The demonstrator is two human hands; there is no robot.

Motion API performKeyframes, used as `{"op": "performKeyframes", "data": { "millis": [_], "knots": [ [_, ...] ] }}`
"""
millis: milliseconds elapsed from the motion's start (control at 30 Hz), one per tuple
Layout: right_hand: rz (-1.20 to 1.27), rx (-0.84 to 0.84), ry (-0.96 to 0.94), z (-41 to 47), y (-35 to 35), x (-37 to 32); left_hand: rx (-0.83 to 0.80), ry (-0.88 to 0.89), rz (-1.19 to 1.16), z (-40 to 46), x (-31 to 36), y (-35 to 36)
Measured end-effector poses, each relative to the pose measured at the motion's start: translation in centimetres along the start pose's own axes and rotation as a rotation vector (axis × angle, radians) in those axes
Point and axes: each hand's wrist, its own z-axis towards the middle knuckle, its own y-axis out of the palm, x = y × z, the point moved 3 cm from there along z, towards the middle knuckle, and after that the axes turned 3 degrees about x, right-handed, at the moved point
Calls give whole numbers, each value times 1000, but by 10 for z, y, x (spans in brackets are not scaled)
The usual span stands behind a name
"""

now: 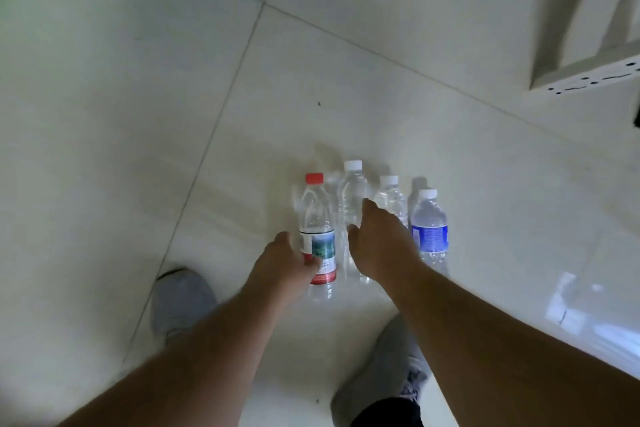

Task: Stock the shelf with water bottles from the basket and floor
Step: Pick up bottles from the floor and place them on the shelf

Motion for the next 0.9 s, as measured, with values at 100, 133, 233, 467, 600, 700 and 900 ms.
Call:
{"op": "performKeyframes", "data": {
  "millis": [100,133,233,467,600,700,900],
  "knots": [
    [26,94,23,1,9,-7,-1,5,-58,11,-9,14],
    [39,112,24,0,10,-9,-3,8,-83,13,-11,16],
    [102,149,32,3,8,-13,0,8,-171,21,-18,19],
    [288,-5,83,50,17,-28,-5,-74,-310,42,-35,21],
    [345,-103,97,68,25,-22,-4,-83,-390,47,-43,26],
    [335,-20,56,65,22,-18,-8,-60,-445,41,-48,19],
    [398,61,-77,12,-34,-41,103,35,-464,-21,-39,-45]
  ]
}}
